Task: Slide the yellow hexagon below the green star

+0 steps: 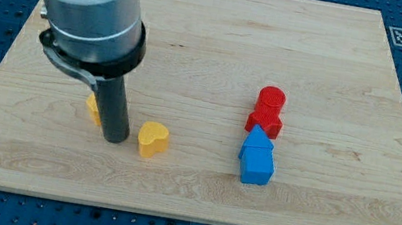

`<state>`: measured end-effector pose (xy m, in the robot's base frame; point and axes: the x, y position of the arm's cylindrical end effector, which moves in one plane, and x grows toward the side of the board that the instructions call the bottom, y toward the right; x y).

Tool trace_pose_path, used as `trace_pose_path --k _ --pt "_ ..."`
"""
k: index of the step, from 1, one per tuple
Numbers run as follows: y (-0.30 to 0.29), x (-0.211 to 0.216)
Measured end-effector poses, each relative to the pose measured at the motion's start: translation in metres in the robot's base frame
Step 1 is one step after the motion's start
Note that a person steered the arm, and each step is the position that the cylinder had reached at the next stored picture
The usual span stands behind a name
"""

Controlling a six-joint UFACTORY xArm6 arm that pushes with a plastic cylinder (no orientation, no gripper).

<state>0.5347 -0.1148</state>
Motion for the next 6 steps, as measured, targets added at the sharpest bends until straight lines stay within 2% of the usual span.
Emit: trace_pose_path --k 1,3,4,6 --pt "-0.019 -0.017" --pt "-0.023 0.0" --pt "-0.024 -0.024" --pt "-0.031 -0.042"
